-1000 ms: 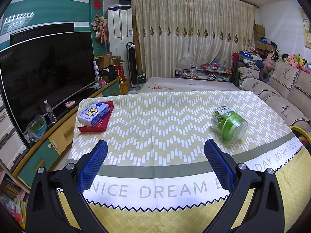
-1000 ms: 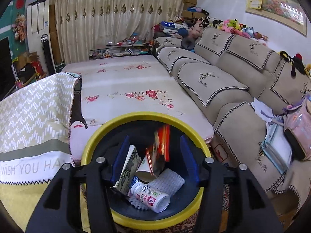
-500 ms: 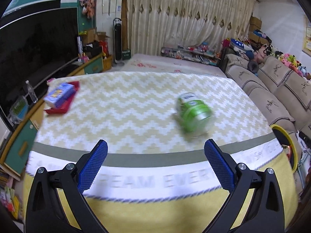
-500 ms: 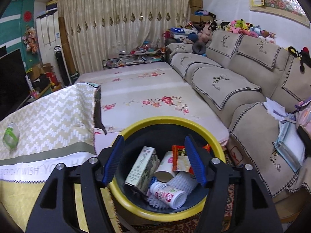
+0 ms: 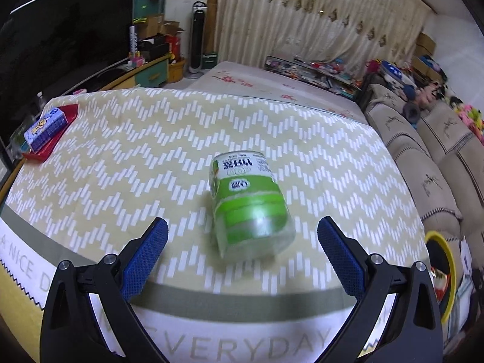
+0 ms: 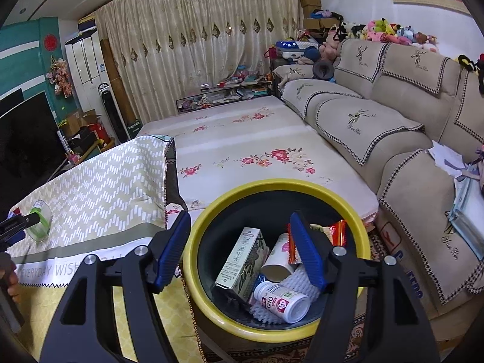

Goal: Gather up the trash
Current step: 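Grasp the green-lidded plastic jar with the left gripper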

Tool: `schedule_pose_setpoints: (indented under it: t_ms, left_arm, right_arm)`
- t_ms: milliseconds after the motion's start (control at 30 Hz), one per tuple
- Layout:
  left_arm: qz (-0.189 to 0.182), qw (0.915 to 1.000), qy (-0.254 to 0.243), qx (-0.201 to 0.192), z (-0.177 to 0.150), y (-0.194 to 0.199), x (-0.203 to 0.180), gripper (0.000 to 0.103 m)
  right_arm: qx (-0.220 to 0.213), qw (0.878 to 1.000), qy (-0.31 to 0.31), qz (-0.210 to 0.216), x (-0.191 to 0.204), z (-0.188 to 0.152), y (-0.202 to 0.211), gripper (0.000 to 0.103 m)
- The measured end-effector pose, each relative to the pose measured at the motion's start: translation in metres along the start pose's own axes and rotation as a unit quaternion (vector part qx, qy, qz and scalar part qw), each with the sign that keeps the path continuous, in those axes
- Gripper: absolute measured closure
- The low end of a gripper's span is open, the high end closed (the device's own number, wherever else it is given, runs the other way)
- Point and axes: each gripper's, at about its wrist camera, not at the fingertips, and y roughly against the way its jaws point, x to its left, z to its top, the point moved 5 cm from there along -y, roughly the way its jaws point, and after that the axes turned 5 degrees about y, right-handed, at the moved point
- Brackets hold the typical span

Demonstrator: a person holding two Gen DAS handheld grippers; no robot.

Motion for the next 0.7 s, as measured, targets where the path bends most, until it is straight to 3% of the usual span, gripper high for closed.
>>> schedule_pose_setpoints:
  t_ms: [167,567,700]
  left_arm:
    - [0.029,0.9992,-0.027,-0.009,0.002,-0.010,-0.007,0.014]
    - [0.050,0.9979,-0.040,-0.004,0.011,-0.021,-0.009,0.027]
    - [0.054,0.9976,-0.042,0.003,0.009,-0.025,-0.010,0.039]
  right_arm:
    - [0.005,1.000,-0.009,0.007,-0.005,-0.002,-0.006,0.038]
    - [0.008,1.000,-0.018,0.010,-0.011,-0.005,-0.009,0.038]
    - [0.008,1.000,-0.017,0.010,-0.012,-0.006,-0.009,0.038]
